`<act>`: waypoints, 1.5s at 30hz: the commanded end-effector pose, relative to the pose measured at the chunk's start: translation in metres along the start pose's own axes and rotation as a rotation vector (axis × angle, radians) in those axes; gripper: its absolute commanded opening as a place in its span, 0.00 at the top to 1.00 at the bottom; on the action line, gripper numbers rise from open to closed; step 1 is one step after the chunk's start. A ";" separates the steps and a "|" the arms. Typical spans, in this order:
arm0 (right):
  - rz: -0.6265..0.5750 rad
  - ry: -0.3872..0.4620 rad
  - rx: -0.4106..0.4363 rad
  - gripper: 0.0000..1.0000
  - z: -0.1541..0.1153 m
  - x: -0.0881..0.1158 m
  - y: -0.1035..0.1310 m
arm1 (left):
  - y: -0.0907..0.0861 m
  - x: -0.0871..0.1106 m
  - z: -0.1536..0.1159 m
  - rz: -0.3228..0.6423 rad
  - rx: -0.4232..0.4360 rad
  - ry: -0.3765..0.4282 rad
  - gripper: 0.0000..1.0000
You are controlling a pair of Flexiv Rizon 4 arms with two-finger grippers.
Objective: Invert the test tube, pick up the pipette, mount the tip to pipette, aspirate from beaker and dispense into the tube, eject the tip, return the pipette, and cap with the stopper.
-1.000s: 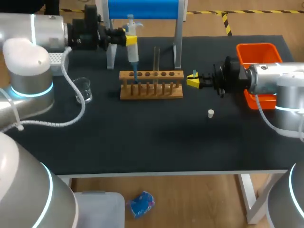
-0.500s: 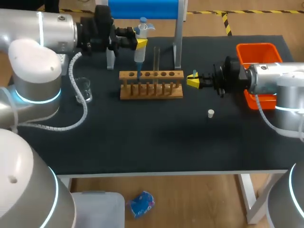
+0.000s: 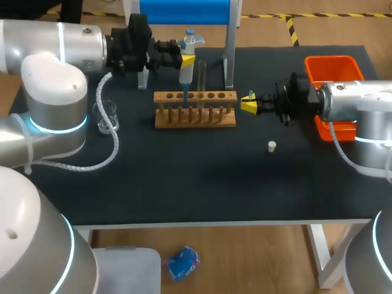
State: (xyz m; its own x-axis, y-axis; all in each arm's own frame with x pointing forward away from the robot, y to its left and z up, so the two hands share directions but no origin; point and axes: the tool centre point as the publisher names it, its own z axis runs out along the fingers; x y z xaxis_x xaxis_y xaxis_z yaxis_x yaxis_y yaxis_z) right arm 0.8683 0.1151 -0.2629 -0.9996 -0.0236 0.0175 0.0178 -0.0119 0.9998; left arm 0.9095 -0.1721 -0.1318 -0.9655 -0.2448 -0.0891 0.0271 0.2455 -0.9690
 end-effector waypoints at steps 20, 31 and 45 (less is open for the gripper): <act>-0.001 -0.003 0.001 1.00 0.000 0.001 0.000 | -0.057 0.018 0.004 -0.080 -0.050 0.085 1.00; -0.001 -0.003 0.001 1.00 0.000 0.001 0.000 | -0.057 0.018 0.004 -0.080 -0.050 0.085 1.00; -0.001 -0.003 0.001 1.00 0.000 0.001 0.000 | -0.077 0.027 0.010 -0.014 0.013 0.037 1.00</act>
State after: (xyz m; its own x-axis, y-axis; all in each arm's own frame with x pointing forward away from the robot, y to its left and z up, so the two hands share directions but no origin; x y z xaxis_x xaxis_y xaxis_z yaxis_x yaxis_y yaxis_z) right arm 0.8683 0.1151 -0.2629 -0.9996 -0.0236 0.0175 0.0178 -0.0118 0.9998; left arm 0.8875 -0.2047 -0.0619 -0.9764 -0.2058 -0.0650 0.0137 0.2416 -0.9703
